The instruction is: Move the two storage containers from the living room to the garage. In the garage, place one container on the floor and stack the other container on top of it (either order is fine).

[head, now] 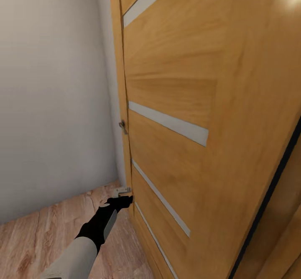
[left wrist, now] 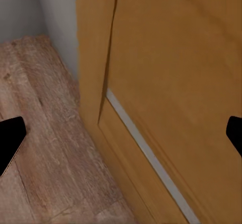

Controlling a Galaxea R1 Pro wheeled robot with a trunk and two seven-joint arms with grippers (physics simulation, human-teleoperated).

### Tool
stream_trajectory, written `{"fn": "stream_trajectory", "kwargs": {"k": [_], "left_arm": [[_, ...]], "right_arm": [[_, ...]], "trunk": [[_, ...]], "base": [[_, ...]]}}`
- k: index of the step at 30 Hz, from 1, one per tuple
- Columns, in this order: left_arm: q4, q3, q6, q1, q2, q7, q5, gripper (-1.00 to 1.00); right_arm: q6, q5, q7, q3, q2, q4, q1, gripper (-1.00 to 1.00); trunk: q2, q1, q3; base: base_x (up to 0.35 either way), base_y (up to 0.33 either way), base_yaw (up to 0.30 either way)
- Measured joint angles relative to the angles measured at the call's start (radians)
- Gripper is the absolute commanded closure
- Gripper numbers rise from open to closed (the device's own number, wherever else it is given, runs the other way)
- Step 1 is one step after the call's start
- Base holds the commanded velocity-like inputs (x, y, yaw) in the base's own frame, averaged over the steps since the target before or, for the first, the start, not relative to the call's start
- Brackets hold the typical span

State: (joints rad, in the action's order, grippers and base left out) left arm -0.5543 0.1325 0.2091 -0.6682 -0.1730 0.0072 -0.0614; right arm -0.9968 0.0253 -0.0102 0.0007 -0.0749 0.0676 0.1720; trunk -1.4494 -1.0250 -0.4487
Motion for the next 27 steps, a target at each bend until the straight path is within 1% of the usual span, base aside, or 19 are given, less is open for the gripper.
{"fn": "stream_trajectory", "kwargs": {"k": [2,3,4,6,7,8,9,10,11,12,14,16,17,18,19,20,23,25,27], "left_arm": [[0.018,-0.001,-0.006,0.0,0.0,-0.002,0.0,-1.0],[0.044,-0.001,-0.01,0.001,0.0,-0.002,0.0,-1.0],[0.085,-0.001,-0.015,0.001,0.001,-0.002,0.0,-1.0],[0.211,-0.001,-0.055,0.005,0.023,0.0,0.0,-1.0],[0.294,-0.001,-0.102,0.007,0.04,0.0,0.002,-1.0],[0.389,-0.002,-0.168,0.009,0.057,0.001,0.005,-1.0],[0.442,-0.002,-0.205,0.01,0.064,0.002,0.006,-1.0],[0.515,-0.002,-0.281,0.016,0.076,0.003,0.008,-1.0],[0.557,-0.002,-0.352,0.036,0.084,0.004,0.009,-1.0],[0.572,-0.002,-0.379,0.053,0.088,0.004,0.009,-1.0],[0.606,-0.001,-0.44,0.129,0.092,0.018,0.01,-1.0],[0.622,0.0,-0.474,0.192,0.09,0.053,0.011,-1.0],[0.629,0.0,-0.524,0.254,0.088,0.089,0.012,-1.0],[0.631,0.002,-0.539,0.304,0.087,0.094,0.014,-1.0],[0.631,0.001,-0.566,0.322,0.087,0.099,0.013,-1.0],[0.632,0.002,-0.608,0.361,0.087,0.104,0.013,-1.0],[0.633,0.002,-0.691,0.444,0.088,0.109,0.012,-1.0],[0.633,0.002,-0.736,0.48,0.089,0.112,0.011,-1.0],[0.634,0.004,-0.959,0.593,0.093,0.133,0.012,-1.0]], "right_arm": [[0.0,0.0,0.0,0.0,0.0,0.0,0.0,-1.0],[0.0,0.001,0.0,0.0,0.0,0.0,0.0,-1.0],[0.0,0.001,0.0,0.0,0.0,0.0,0.0,-1.0],[-0.001,0.001,0.0,0.0,0.0,0.0,0.0,-1.0],[-0.001,0.002,0.0,0.0,0.0,0.0,0.0,-1.0],[-0.001,0.002,0.0,0.0,0.0,0.0,0.0,-1.0],[0.0,0.002,0.0,0.0,0.0,0.0,0.0,-1.0],[0.0,0.002,0.0,0.0,0.0,0.0,0.0,-1.0],[0.0,0.002,0.0,0.0,0.0,0.0,0.0,-1.0],[0.0,0.002,0.0,0.0,0.0,0.0,0.0,-1.0],[0.0,0.003,0.0,0.0,0.0,-0.001,0.0,-1.0],[0.0,0.003,0.0,0.0,0.0,0.0,0.0,-1.0],[0.0,0.003,0.0,-0.001,0.0,-0.001,0.0,-1.0],[0.0,0.003,0.0,-0.001,0.0,-0.001,0.0,-1.0],[0.0,0.003,0.0,-0.001,0.0,-0.001,0.0,-1.0],[0.0,0.003,0.0,-0.001,0.0,-0.001,0.0,-1.0],[0.0,0.003,0.0,-0.001,0.0,-0.001,0.0,-1.0],[0.0,0.003,0.0,-0.001,0.0,-0.001,0.0,-1.0],[0.0,0.003,0.0,-0.001,0.0,-0.001,0.0,-1.0]], "trunk": [[0.0,0.0,0.0],[0.0,0.0,0.0],[0.0,0.0,0.0],[0.0,0.0,0.0],[0.0,0.0,0.0],[0.0,0.0,0.0],[0.0,0.0,0.0],[0.0,0.0,0.0],[0.0,0.0,0.0],[0.0,0.0,0.0],[0.0,0.0,0.0],[0.0,0.0,0.0],[0.0,0.0,0.0],[0.0,0.0,0.0],[0.0,0.0,0.0],[0.0,0.0,0.0],[0.0,0.0,0.0],[0.0,0.0,0.0],[0.0,0.0,0.0]], "base": [[0.0,0.0,0.299],[0.0,0.0,0.299],[0.0,0.0,0.299],[0.0,0.0,0.299],[0.0,0.0,0.299],[0.0,0.0,0.299],[0.0,0.0,0.299],[0.0,0.0,0.299],[0.0,0.0,0.299],[0.0,0.0,0.299],[0.0,0.0,0.299],[0.0,0.0,0.299],[0.0,0.0,0.299],[0.0,0.0,0.299],[0.0,0.0,0.299],[0.0,0.0,0.299],[0.0,0.0,0.299],[0.0,0.0,0.299],[0.0,0.0,0.299]]}}
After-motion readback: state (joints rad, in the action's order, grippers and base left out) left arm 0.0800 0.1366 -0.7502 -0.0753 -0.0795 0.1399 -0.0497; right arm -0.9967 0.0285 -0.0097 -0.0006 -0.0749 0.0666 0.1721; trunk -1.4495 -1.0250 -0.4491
